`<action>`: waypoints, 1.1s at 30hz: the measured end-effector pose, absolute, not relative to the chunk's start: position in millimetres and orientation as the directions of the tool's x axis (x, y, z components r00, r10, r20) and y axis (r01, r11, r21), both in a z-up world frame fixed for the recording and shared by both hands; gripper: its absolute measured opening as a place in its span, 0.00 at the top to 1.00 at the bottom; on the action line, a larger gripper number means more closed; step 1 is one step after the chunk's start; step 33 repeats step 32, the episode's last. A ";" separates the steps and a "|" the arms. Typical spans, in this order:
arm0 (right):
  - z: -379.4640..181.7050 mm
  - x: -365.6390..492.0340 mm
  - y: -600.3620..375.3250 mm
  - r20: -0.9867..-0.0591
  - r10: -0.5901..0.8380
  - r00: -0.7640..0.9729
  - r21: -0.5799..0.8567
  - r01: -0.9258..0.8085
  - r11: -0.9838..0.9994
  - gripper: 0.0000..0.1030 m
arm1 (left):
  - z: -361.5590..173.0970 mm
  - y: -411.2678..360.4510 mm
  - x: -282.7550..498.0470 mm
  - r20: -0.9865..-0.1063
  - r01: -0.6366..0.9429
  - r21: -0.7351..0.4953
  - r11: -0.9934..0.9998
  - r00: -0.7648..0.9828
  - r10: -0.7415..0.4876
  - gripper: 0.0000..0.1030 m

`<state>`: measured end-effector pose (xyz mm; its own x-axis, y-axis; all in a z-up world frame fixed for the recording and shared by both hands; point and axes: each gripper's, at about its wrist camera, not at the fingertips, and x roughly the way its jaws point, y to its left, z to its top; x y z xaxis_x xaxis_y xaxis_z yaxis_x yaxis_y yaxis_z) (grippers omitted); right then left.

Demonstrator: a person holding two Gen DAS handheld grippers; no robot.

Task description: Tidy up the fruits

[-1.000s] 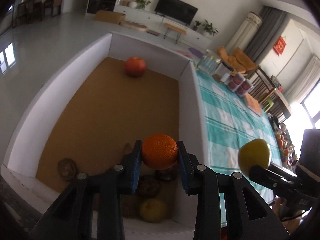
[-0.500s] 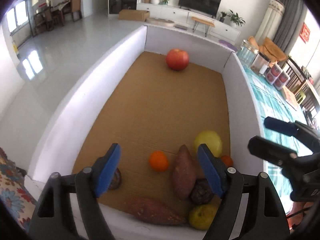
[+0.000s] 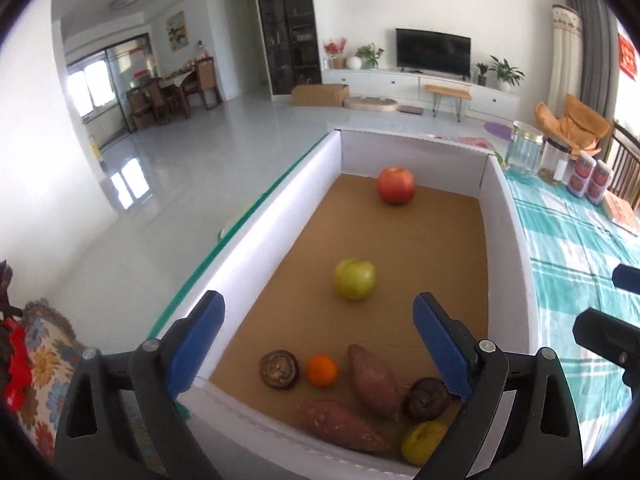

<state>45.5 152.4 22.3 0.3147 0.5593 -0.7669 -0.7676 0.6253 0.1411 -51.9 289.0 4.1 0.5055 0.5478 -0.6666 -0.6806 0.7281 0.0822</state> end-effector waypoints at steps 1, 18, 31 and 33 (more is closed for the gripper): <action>22.7 42.2 151.6 -0.770 0.557 0.311 0.145 -0.764 0.628 0.00 | 4.4 290.9 -54.5 -0.671 -0.692 0.065 0.719 0.503 0.544 0.07; 15.4 5.1 177.4 -0.821 0.505 0.265 0.139 -0.766 0.628 0.00 | 4.4 303.0 -65.4 -0.699 -0.690 0.128 0.713 0.447 0.559 0.06; 4.8 2.4 194.2 -0.839 0.480 0.257 0.119 -0.774 0.622 0.00 | 3.4 310.0 -73.2 -0.710 -0.680 0.065 0.730 0.483 0.513 0.06; 5.1 2.3 195.1 -0.839 0.480 0.257 0.119 -0.774 0.622 0.00 | 3.9 309.8 -73.3 -0.708 -0.678 0.064 0.732 0.486 0.512 0.06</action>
